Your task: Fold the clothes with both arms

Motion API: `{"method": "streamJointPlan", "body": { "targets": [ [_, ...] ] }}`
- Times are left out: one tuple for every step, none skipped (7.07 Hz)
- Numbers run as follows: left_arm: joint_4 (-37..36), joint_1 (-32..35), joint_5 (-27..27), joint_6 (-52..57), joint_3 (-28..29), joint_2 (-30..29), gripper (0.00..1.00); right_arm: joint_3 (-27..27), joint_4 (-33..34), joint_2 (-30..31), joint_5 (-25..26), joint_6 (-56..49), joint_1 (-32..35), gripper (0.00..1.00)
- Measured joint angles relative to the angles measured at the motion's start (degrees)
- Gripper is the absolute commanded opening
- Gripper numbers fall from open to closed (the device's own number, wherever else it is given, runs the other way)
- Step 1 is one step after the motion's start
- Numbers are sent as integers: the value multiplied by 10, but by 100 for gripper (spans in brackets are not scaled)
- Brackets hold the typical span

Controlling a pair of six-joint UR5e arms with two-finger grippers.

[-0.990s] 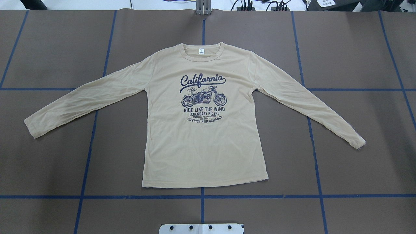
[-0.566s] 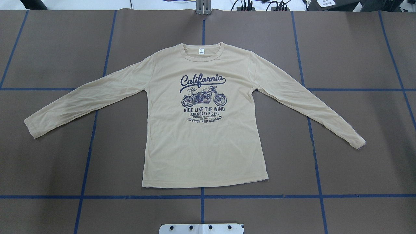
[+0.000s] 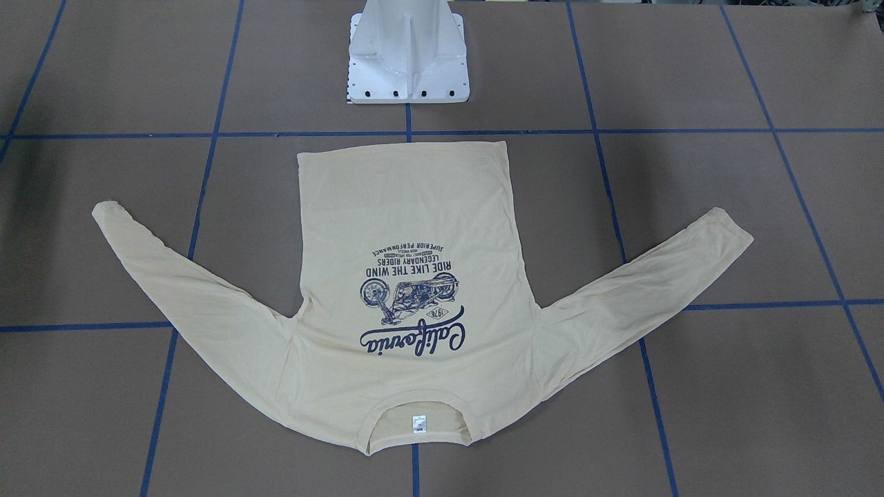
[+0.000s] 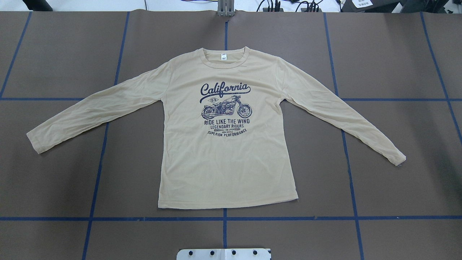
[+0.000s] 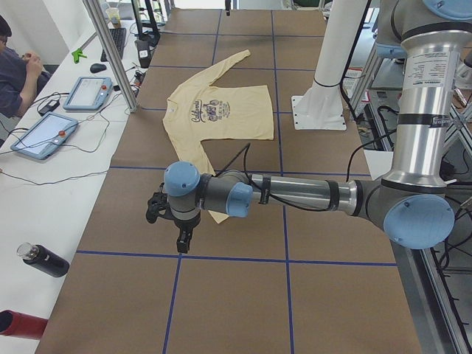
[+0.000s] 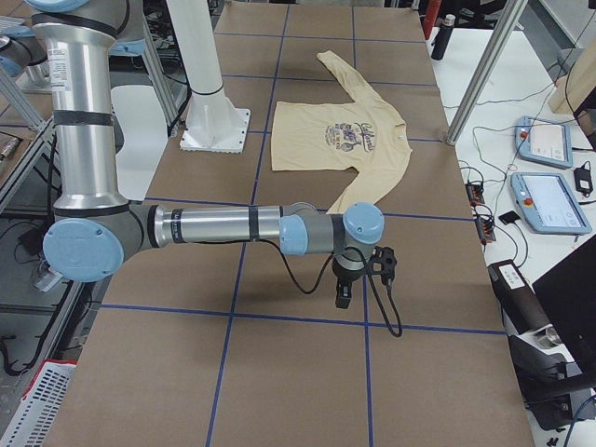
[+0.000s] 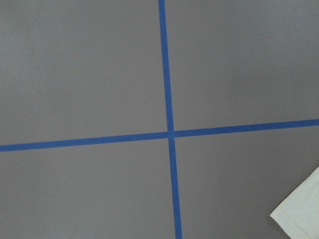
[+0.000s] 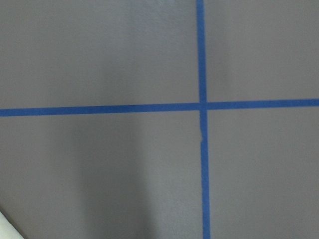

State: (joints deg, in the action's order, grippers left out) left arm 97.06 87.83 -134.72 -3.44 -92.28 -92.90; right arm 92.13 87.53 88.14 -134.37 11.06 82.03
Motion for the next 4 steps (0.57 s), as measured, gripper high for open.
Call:
{"method": "streamJointPlan", "body": {
  "targets": [
    [1,0,-13,0,-18,-6,99,0,-22,-16,0,0,-13,100],
    [6,-3,-28,0,-26,-17,99,-4,-32,-31,-1,0,-20,100],
    [12,-8,-36,1,-28,-29,99,-12,-47,-40,-2,0,-29,100],
    [16,-14,-40,2,-25,-36,99,-21,-78,-44,-2,12,-43,100]
  ]
}}
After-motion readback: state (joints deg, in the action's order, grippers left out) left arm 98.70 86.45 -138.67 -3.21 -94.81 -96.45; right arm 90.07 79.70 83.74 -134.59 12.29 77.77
